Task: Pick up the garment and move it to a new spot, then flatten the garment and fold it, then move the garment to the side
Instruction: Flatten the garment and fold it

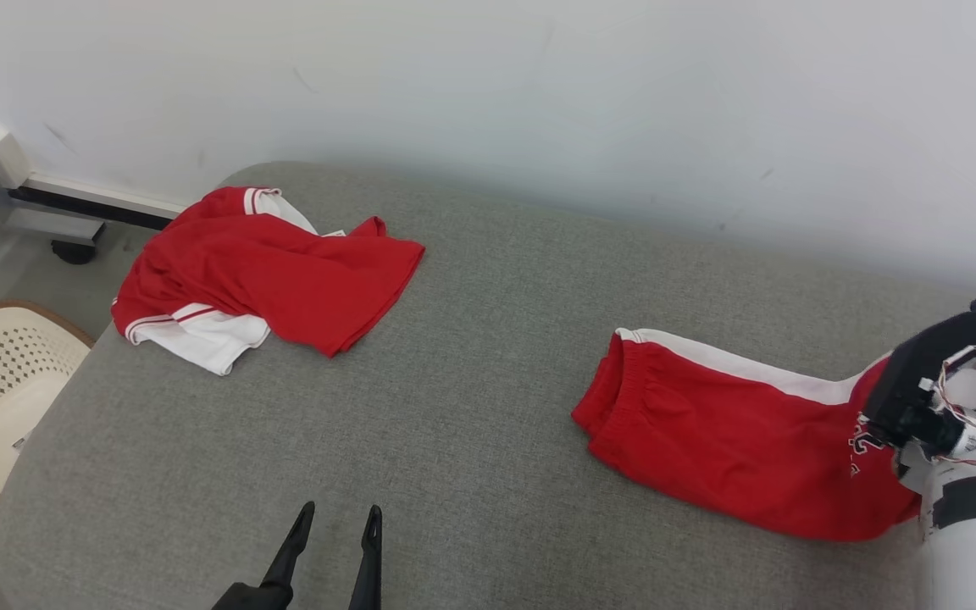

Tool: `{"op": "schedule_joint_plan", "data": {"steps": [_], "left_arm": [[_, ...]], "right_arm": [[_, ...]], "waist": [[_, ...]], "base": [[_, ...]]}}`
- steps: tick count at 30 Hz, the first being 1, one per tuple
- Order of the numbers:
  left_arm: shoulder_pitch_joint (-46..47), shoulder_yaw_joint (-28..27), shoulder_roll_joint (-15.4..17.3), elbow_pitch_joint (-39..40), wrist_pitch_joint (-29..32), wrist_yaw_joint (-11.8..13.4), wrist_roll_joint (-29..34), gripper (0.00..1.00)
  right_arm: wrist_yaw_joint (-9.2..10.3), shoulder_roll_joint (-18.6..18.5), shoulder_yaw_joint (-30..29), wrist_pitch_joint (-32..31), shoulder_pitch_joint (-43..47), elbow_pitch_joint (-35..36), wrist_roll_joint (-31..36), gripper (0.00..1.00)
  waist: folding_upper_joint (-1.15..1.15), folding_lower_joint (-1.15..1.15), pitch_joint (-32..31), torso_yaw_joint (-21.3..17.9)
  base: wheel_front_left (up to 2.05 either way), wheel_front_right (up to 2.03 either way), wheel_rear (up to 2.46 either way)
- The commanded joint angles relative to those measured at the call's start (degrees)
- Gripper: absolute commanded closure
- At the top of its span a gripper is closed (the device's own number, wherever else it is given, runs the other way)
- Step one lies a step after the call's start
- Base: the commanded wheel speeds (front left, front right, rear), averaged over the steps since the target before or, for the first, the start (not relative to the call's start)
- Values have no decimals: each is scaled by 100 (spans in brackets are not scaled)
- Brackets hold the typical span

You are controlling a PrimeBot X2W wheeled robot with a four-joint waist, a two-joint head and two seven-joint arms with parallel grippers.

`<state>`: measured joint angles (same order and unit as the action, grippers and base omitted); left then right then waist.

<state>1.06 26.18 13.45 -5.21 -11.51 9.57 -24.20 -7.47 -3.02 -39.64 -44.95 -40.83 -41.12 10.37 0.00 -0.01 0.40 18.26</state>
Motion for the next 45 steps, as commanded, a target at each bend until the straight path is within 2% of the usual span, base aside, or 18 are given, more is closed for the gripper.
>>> {"op": "schedule_joint_plan", "data": {"steps": [1,8,15,25,26,27,37,45], "left_arm": [[-69,-1,31,38,9,13,-9,0],[-65,18,22,61,-15,40,-32,0],[36,68,-42,-22,-67,1,-48,0],[53,69,-38,-112,-122,15,-75,0],[44,65,-29,-114,-128,20,-82,0],[40,62,-24,-117,-131,26,-88,0],[-65,7,54,-89,-140,95,-138,0],[-103,50,73,-30,-127,130,-156,0]], "right_arm": [[-3,20,231,26,-82,-155,-346,100],[-3,16,1039,437,-331,-873,-1219,100],[-3,12,1833,1080,-658,-2035,-1796,100],[-3,13,1881,1787,-918,-3023,-1703,100],[-3,14,1860,1811,-929,-3074,-1664,76],[-3,13,1818,1847,-963,-3110,-1661,0],[-3,-17,1910,2241,-1376,-3182,-2144,0],[-3,-859,1987,2674,-759,-3053,-1492,0]], "waist": [[0,1,-66,111],[0,1,-19,413],[0,1,81,744],[0,1,85,1053],[0,1,80,1062],[0,1,74,1067],[0,1,-198,771],[0,1,-282,549]], "base": [[0,0,0],[0,0,0],[0,0,0],[0,0,0],[0,0,0],[0,0,0],[0,0,0],[0,0,0]]}}
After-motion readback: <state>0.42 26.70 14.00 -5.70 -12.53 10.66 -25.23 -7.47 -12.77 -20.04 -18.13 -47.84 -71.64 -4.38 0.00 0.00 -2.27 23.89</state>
